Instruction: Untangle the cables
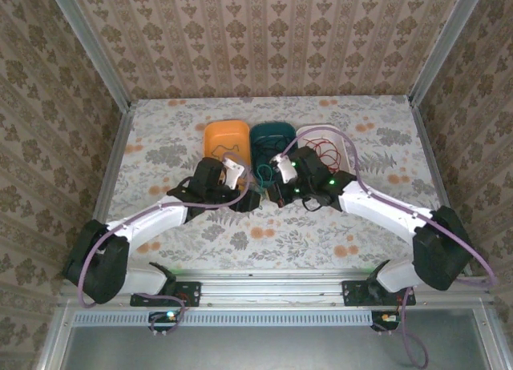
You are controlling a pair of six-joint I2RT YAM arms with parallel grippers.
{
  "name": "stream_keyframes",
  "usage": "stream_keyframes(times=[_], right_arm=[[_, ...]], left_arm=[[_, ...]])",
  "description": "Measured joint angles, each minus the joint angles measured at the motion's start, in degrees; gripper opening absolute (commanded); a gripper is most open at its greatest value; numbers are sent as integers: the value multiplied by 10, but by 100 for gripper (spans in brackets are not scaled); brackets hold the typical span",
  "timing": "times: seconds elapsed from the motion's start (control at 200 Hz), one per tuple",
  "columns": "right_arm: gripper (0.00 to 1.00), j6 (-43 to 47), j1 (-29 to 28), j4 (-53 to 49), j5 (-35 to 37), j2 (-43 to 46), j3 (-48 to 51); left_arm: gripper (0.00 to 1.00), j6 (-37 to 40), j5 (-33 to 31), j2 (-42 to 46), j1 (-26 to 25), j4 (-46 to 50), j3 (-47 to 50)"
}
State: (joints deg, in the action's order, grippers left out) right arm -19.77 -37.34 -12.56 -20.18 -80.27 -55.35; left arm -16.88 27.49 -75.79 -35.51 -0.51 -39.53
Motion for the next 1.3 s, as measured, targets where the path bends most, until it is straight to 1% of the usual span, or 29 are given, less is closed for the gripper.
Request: stream_keyframes(times=[0.05, 0.125, 0.195, 0.27, 0.41, 0.48, 0.555, 0.59, 0.64, 0.665, 0.71, 0.75, 0.865, 0.95, 1.105, 1.22, 1.225, 1.25, 1.275, 1.3], right_arm=[[5, -8, 6, 8, -2, 14, 3], [5, -17, 11, 21, -7, 28, 3], [5, -23, 15, 30, -10, 35, 4], [5, -31, 17, 36, -13, 37, 4], [5, -42, 25, 44, -8, 47, 21], [5, -47, 37, 47, 7, 60, 34], [9, -52, 53, 46, 30, 76, 43], [16, -55, 59, 47, 38, 82, 45], [37, -58, 66, 47, 45, 88, 45], [43, -61, 68, 48, 47, 90, 45], [51, -59, 70, 49, 48, 92, 44], [55, -59, 71, 49, 49, 92, 44], [56, -64, 71, 49, 52, 92, 44], [57, -64, 71, 48, 59, 92, 44], [57, -64, 71, 40, 70, 92, 44], [57, -64, 71, 31, 76, 92, 44], [57, -64, 71, 31, 76, 92, 44], [57, -64, 71, 29, 78, 92, 44], [57, -64, 71, 26, 78, 92, 44], [57, -64, 71, 21, 78, 92, 43]], left_arm=[[43, -3, 1, 0, 4, -11, 6], [26, -19, 3, -1, 10, -28, 11], [15, -31, 6, -3, 13, -48, 13], [0, -40, 10, -3, 18, -69, 13], [0, -52, 11, -3, 33, -92, 14], [0, -59, 3, 5, 48, -95, 22], [0, -70, -3, 29, 76, -102, 45], [0, -77, -3, 43, 93, -105, 56], [0, -90, 2, 62, 123, -113, 69], [0, -96, 4, 70, 136, -116, 73], [0, -106, 9, 81, 158, -123, 75], [0, -115, 11, 88, 173, -130, 75], [0, -138, 7, 93, 199, -140, 63], [0, -151, -15, 79, 207, -128, 31], [0, -172, -80, 17, 210, -104, -38], [0, -185, -114, -44, 210, -81, -75], [0, -185, -115, -46, 210, -80, -76], [9, -187, -123, -62, 209, -73, -85], [19, -187, -129, -76, 208, -65, -93], [26, -186, -136, -89, 207, -57, -101]])
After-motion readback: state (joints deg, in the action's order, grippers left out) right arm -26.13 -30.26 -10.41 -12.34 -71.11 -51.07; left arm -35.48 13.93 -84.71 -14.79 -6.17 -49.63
